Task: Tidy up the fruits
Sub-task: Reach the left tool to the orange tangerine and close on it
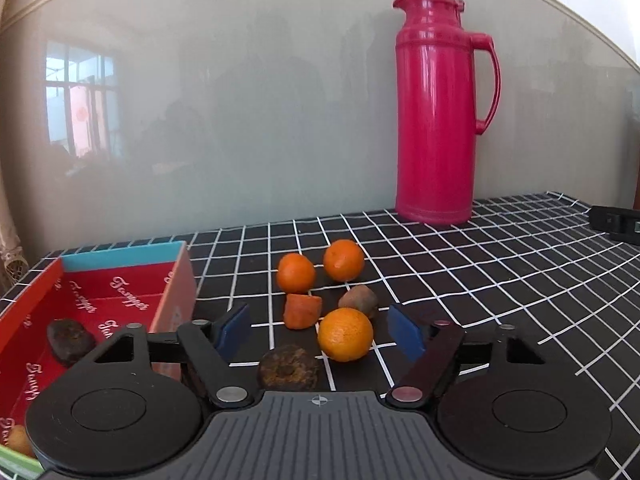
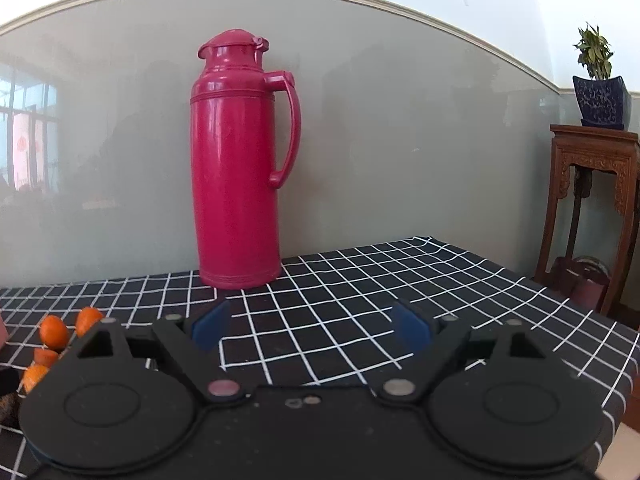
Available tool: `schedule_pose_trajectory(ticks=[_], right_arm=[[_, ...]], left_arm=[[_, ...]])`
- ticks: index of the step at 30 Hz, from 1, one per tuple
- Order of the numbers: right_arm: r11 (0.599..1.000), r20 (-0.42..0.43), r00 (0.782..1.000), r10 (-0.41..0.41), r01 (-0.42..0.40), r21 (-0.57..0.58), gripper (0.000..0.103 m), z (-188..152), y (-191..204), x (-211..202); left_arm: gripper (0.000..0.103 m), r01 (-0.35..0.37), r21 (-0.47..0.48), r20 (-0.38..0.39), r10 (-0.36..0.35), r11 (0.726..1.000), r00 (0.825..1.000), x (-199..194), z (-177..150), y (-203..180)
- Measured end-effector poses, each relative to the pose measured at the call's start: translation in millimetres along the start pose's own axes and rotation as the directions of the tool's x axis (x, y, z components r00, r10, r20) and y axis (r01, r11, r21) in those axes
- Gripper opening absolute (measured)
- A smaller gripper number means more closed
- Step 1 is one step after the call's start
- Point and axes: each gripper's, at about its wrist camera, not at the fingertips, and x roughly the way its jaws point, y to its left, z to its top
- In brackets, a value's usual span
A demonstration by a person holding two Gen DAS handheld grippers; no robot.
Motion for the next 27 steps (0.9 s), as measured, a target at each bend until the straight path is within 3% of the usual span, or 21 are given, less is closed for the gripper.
schedule_pose_trajectory(ticks=[9, 14, 17, 23, 27], right_arm=[[1.000, -0.012, 1.000, -0.008, 0.008, -0.017, 0.087, -2, -3, 4], [1.000, -0.011, 1.000, -0.006, 0.005, -0.022, 0.088, -2, -2, 4], [1.000, -0.010, 1.000, -0.006, 0.006, -0.025, 0.088, -2, -1, 4], [1.000, -0.003, 1.000, -0.001, 0.001, -0.025, 0.089, -2, 0, 2], [1.000, 0.000, 1.000, 0.001, -0.001, -0.029, 0.089, -2, 0, 1]], left_arm=[[0.065, 0.039, -0.009, -0.011, -0.039, 0.999, 0.999, 22, 4, -13], [0.064, 0.024, -0.012, -0.063, -0.025, 1.000, 0.998, 36, 4, -13], [0.052, 0.019, -0.015, -0.098, -0.020, 1.000, 0.995, 44, 3, -9], [0.052, 0.058, -0.034, -0.119, -0.062, 0.998, 0.991, 48, 3, -7], [0.052, 0.066, 0.006, -0.145, -0.064, 0.998, 0.987, 49, 3, -16]])
